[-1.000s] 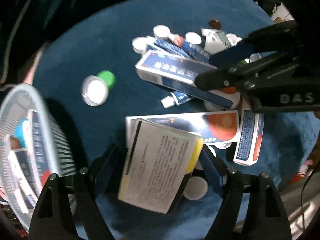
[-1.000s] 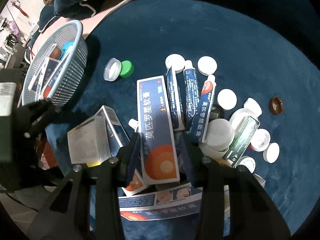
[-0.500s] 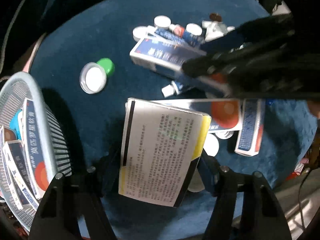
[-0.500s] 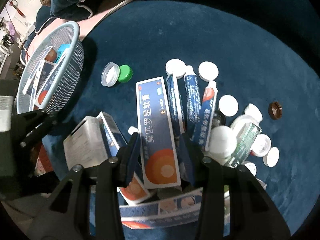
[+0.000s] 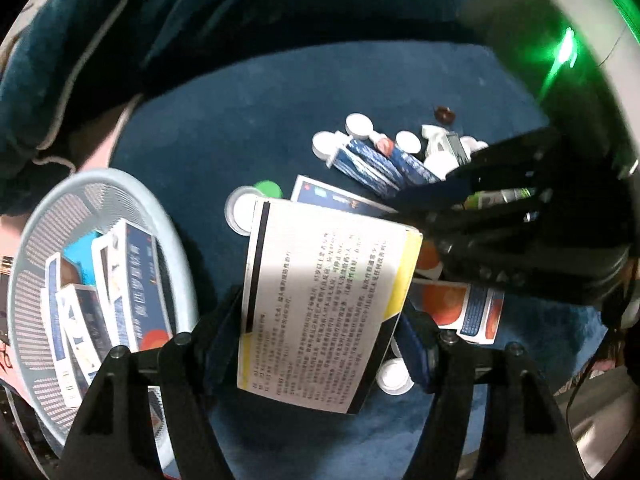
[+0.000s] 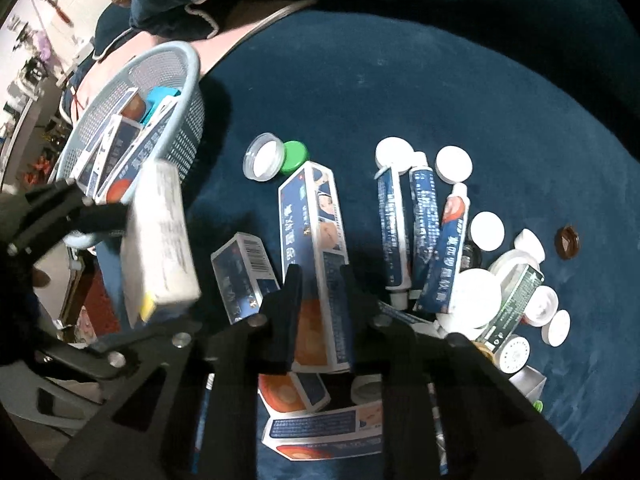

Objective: Organize objects
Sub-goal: 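Carry both boxes over the blue basket and open both tools to drop them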

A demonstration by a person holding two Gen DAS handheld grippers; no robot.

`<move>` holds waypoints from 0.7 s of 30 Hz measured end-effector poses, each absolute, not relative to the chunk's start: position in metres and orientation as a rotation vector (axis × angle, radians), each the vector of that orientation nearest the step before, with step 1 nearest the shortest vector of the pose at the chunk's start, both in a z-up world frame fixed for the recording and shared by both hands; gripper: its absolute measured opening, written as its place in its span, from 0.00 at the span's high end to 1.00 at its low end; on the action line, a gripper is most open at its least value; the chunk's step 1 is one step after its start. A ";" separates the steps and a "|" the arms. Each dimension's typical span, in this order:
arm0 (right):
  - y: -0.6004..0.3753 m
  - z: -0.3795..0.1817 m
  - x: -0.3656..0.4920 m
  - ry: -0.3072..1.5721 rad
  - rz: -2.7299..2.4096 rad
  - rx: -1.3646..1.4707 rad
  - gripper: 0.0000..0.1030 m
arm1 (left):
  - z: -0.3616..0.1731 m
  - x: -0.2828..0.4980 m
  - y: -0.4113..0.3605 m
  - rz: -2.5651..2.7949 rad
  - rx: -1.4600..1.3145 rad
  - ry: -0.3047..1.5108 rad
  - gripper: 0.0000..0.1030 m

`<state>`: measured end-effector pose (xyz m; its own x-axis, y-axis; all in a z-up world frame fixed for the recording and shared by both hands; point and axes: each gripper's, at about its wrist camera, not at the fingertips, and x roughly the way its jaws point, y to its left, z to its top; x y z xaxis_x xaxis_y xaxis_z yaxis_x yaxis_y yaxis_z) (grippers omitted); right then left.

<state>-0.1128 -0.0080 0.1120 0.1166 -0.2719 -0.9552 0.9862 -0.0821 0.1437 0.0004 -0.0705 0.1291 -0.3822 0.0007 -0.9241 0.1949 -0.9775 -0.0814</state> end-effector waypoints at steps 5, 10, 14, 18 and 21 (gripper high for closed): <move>-0.013 0.107 -0.107 0.890 -1.317 1.127 0.36 | 0.147 0.011 -0.082 -2.524 1.574 0.292 0.30; -0.022 0.091 -0.100 0.965 -1.334 1.116 0.37 | 0.159 0.024 -0.093 -2.520 1.528 0.313 0.30; -0.024 0.091 -0.103 0.960 -1.332 1.121 0.63 | 0.162 0.031 -0.105 -2.506 1.498 0.343 0.30; -0.025 0.120 -0.108 0.815 -1.353 1.107 0.63 | 0.166 0.035 -0.120 -2.493 1.443 0.389 0.30; -0.026 0.141 -0.104 0.718 -1.360 1.099 0.63 | 0.175 0.043 -0.137 -2.466 1.393 0.431 0.30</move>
